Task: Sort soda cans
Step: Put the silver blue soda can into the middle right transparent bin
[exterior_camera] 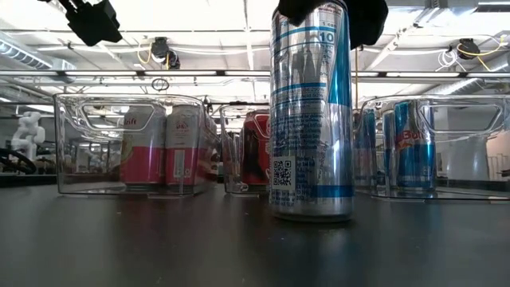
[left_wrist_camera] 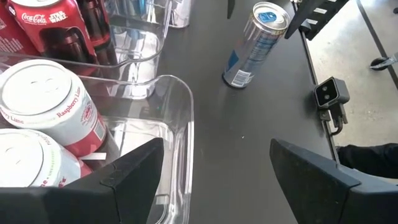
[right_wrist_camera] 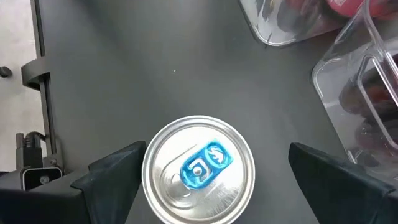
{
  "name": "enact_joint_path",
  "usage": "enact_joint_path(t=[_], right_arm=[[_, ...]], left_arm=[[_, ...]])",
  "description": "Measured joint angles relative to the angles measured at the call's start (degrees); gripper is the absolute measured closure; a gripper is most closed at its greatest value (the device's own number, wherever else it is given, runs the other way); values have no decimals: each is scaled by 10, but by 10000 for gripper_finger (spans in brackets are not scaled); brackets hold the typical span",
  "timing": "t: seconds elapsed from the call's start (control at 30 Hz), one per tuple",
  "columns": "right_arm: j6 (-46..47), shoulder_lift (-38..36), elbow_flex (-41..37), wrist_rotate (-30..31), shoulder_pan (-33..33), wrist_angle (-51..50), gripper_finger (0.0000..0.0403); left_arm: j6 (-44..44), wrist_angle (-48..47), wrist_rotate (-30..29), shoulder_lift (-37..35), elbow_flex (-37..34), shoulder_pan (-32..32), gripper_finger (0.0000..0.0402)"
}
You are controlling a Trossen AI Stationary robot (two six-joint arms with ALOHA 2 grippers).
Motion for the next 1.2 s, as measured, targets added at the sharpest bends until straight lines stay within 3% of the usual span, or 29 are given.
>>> enact_joint_path(t=[0.7,1.2], right_arm=[[26,0,-16,-6,0,-3,28],[-20,3,-16,2,-5,-12,169]], left_arm=[[11,0,0,0,0,0,97],[-2,12,0,0,0,0,97]])
